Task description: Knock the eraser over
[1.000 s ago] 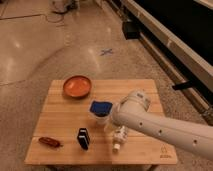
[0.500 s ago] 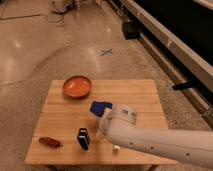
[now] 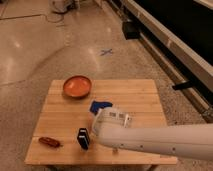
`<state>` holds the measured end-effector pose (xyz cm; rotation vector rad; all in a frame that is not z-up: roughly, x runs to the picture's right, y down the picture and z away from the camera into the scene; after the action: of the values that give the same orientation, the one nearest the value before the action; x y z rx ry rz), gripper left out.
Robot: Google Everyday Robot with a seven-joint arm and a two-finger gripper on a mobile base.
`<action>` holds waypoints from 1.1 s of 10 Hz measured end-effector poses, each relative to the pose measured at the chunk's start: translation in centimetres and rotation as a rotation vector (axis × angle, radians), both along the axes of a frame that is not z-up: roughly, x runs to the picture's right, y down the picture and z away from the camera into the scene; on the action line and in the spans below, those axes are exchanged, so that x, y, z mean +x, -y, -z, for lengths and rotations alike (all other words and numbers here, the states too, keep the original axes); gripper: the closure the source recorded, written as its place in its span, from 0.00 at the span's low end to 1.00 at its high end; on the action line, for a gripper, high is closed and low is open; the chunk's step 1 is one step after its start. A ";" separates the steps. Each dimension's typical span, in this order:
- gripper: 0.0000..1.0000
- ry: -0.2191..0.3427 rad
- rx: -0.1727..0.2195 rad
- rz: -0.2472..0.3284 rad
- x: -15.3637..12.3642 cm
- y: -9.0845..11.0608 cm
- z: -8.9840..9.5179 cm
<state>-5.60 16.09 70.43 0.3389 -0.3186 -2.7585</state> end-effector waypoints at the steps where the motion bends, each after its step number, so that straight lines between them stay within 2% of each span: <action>1: 0.20 0.006 0.005 0.004 -0.7 0.3 -0.1; 5: 0.20 0.036 0.010 0.002 -2.9 0.9 0.0; 11: 0.20 0.112 -0.016 -0.001 -6.2 0.7 -0.4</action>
<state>-11.79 15.37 70.87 0.4900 -0.3683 -2.7397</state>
